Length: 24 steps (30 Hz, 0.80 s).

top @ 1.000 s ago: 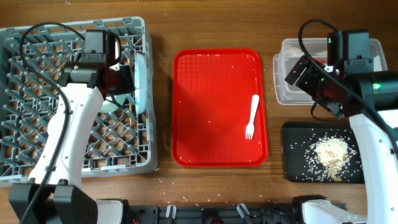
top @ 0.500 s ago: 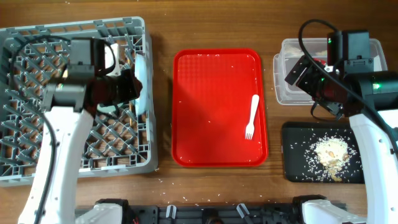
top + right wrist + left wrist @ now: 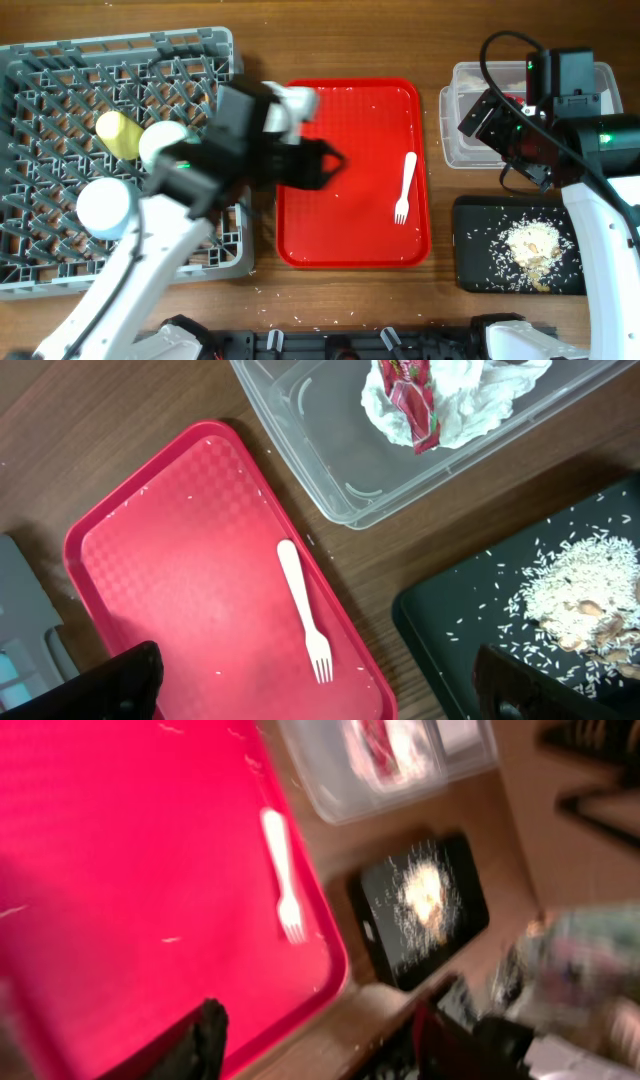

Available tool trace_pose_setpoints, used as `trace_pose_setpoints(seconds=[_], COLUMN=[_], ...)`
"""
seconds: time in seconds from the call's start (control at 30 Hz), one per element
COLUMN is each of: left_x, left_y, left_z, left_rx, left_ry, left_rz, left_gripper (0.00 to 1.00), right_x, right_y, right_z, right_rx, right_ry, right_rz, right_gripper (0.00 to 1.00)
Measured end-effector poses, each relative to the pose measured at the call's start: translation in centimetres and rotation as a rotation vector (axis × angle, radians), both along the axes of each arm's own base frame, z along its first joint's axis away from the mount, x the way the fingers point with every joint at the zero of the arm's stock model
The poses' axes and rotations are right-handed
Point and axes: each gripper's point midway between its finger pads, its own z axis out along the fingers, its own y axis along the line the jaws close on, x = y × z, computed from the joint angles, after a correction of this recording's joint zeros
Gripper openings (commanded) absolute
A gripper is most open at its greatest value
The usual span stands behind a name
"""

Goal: Sort waste into correct bins and load items into the dishwasher rack
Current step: 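Reach the left gripper to the white fork and grasp it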

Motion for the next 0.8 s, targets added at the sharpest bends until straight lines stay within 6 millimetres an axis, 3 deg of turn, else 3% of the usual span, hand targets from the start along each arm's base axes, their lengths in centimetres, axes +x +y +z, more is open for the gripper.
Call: trace_pose_setpoints(seconds=[0.1, 0.2, 0.23, 0.37, 0.5, 0.8], left_x=[-0.1, 0.6, 0.6, 0.7, 0.5, 3.2], left_y=[-6.2, -10.6, -12.1, -15.4, -16.0, -15.0], left_z=[-3.8, -7.7, -9.8, -15.6, -19.7, -22.8], left_rx=[0.049, 0.064, 0.079, 0.148, 0.295, 0.436], left_ry=[0.002, 0.021, 0.043, 0.040, -0.062, -0.244], left_rz=[-0.072, -0.068, -0.057, -0.011, 0.057, 0.192], left_gripper=[0.61, 0.59, 0.61, 0.63, 0.63, 0.51], right_x=[0.0, 0.0, 0.0, 0.0, 0.0, 0.0], right_y=[0.0, 0.0, 0.0, 0.0, 0.0, 0.0], right_z=[0.0, 0.0, 0.0, 0.0, 0.0, 0.0], right_rx=[0.000, 0.000, 0.000, 0.000, 0.000, 0.000], right_ry=[0.000, 0.000, 0.000, 0.000, 0.000, 0.000], right_rz=[0.000, 0.000, 0.000, 0.000, 0.000, 0.000], right_gripper=[1.00, 1.00, 1.00, 1.00, 1.00, 1.00])
